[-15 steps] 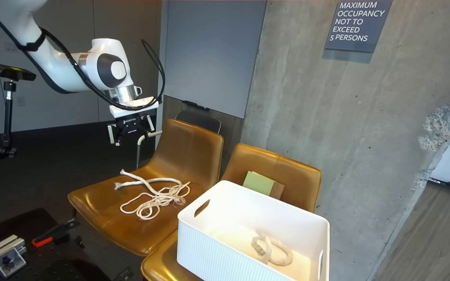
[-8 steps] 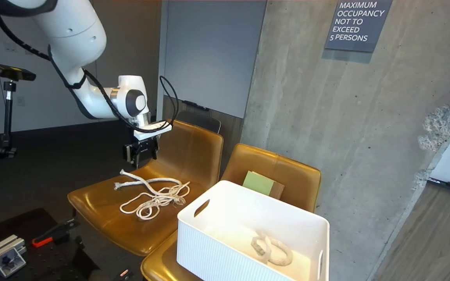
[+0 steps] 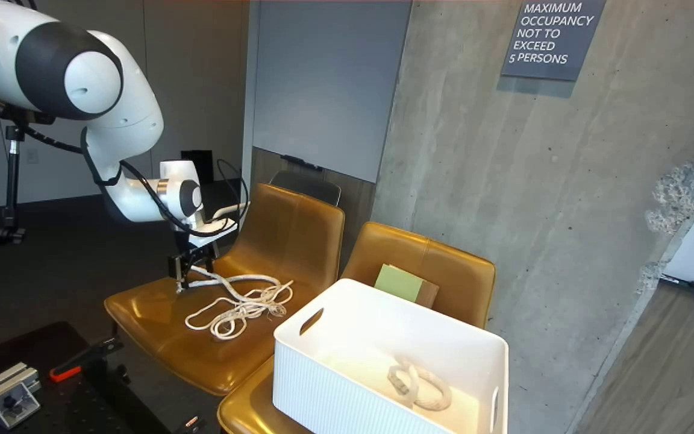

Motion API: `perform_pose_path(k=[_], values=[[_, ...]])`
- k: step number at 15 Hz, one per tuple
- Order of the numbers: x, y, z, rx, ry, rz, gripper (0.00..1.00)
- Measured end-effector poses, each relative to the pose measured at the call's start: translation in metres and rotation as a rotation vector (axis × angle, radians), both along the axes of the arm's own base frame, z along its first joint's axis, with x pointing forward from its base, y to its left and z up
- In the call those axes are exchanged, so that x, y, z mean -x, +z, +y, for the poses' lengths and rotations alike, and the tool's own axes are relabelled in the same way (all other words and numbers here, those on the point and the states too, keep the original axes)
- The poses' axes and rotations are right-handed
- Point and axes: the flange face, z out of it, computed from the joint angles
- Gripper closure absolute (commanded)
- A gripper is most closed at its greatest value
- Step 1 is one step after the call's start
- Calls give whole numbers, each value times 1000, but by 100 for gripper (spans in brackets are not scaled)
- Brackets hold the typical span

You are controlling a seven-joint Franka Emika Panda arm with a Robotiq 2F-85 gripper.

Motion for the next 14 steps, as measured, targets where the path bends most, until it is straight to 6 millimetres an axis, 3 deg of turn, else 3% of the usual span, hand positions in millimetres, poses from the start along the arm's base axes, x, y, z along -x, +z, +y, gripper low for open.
perform_pose_path(k=[5, 14], values=[[-7, -22, 24, 92, 117, -41, 0], [-23, -12, 58, 178, 221, -97, 0]])
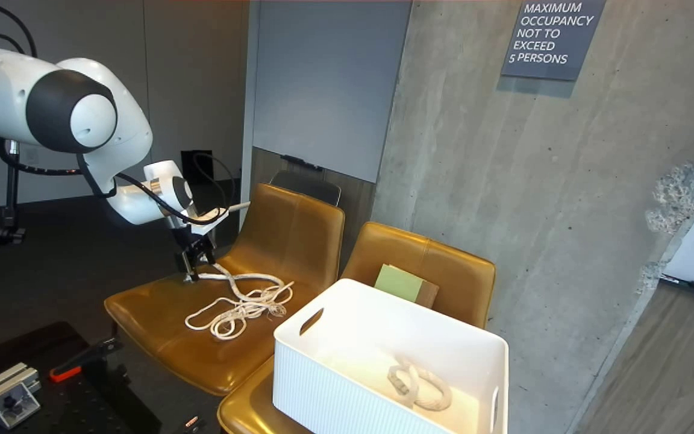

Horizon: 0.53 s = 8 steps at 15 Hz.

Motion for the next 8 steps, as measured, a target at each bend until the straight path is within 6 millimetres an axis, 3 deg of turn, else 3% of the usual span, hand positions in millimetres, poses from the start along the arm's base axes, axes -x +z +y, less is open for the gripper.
perform_pose_path(k=[4, 8], values=[[-12, 16, 5, 10, 12, -27, 0], [-29, 27, -5, 36, 4, -45, 0]])
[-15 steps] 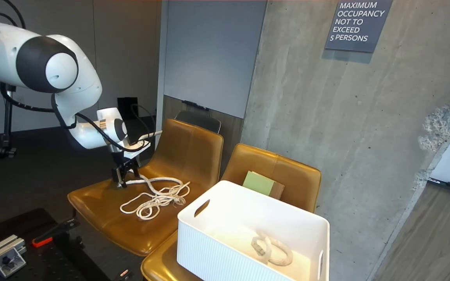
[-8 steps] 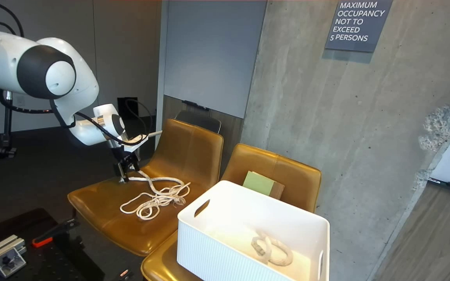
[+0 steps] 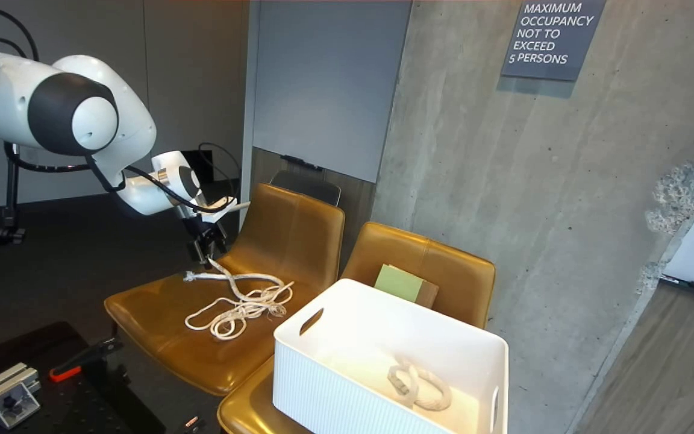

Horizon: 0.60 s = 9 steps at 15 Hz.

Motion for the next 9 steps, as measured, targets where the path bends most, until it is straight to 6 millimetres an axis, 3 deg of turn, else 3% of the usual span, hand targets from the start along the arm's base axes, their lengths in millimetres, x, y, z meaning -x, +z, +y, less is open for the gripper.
perform_pose_path(k=[5, 6, 7, 9], values=[[-16, -23, -26, 37, -26, 6, 0], [-17, -30, -29, 43, -31, 13, 10], [-18, -38, -33, 49, -36, 21, 26], [-18, -53, -37, 62, -45, 35, 42]])
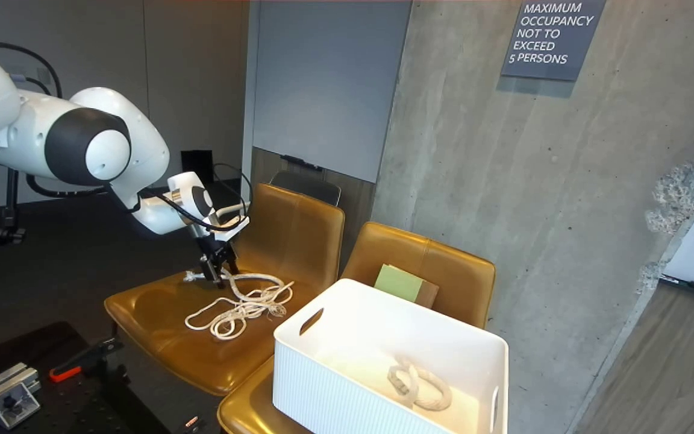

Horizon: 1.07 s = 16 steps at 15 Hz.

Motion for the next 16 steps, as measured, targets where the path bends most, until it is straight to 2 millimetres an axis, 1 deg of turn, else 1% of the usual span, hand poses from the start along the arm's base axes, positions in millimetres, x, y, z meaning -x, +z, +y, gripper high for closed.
perform_pose_path(k=[1, 3, 4, 6, 7, 8, 10, 11, 13, 14, 15, 16], values=[[-2, -3, -1, 5, -4, 1, 50], [-7, 1, -2, 16, -17, 3, 64], [-9, 2, -3, 20, -24, 3, 73], [-12, 3, -7, 32, -43, 9, 86], [-14, 3, -11, 36, -52, 12, 95], [-15, 2, -15, 40, -63, 14, 99], [-19, 1, -26, 47, -88, 20, 100], [-20, 1, -33, 50, -105, 20, 97], [-22, 2, -48, 54, -151, 15, 97], [-20, 6, -54, 56, -178, 11, 97], [-18, 15, -58, 54, -206, 4, 97], [-15, 27, -60, 48, -235, -9, 97]])
